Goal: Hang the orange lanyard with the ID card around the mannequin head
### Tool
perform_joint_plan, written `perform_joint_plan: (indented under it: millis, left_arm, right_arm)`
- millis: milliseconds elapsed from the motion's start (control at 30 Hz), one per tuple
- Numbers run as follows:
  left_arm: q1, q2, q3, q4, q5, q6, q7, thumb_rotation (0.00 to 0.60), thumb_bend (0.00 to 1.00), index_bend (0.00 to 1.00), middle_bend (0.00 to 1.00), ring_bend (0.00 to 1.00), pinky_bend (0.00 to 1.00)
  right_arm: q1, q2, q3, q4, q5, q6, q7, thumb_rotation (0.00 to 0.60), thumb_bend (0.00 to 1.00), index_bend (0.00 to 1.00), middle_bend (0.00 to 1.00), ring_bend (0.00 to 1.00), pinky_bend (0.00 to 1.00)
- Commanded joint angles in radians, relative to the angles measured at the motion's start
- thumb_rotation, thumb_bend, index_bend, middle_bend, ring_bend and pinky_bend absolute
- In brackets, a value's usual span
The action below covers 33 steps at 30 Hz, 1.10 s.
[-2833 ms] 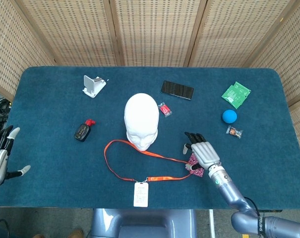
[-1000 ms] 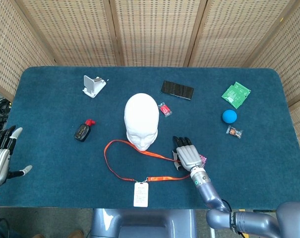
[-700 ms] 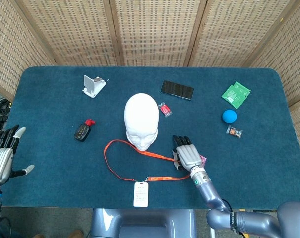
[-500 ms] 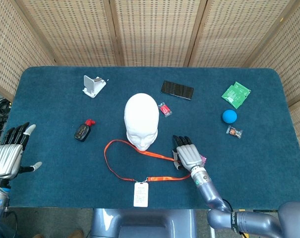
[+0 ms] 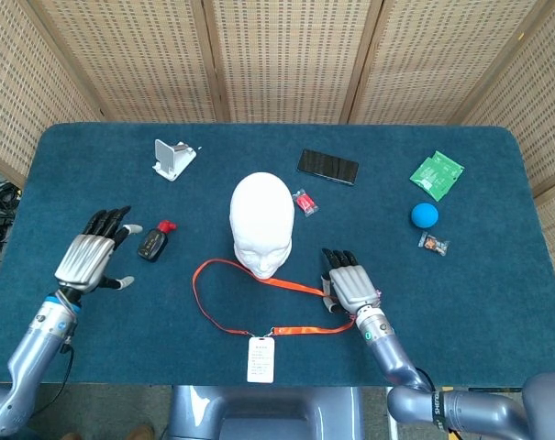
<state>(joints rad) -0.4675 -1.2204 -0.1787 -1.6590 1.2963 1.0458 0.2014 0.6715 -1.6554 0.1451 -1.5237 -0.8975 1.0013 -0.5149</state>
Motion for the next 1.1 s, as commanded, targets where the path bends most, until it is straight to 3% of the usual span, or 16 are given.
perform_joint_plan:
  millis: [33,267,567,1100]
  left_arm:
    - [-0.084,-0.083,-0.021,0.098,0.000,-0.084,-0.051,0.600,0.17,0.31,0.00,0.00,0.00]
    - [-0.175,-0.232,-0.021,0.257,0.002,-0.147,-0.076,0.600,0.30,0.37,0.00,0.00,0.00]
    - [-0.220,-0.345,-0.015,0.345,-0.063,-0.171,-0.019,0.600,0.30,0.39,0.00,0.00,0.00]
    - [-0.300,-0.511,-0.005,0.548,-0.059,-0.236,-0.081,0.600,0.34,0.48,0.00,0.00,0.00]
  right_arm:
    - [0.000,0.002,0.001,-0.002,0.004,0.001,0.000,0.600,0.68,0.75,0.00,0.00,0.00]
    - [0.006,0.002,0.004,0.007,0.015,-0.007,0.005,0.600,0.68,0.76,0.00,0.00,0.00]
    - [0.009,0.004,-0.004,0.015,0.013,-0.022,0.019,0.600,0.68,0.76,0.00,0.00,0.00]
    - [0.018,-0.003,0.002,0.024,0.024,-0.034,0.036,0.600,0.68,0.76,0.00,0.00,0.00]
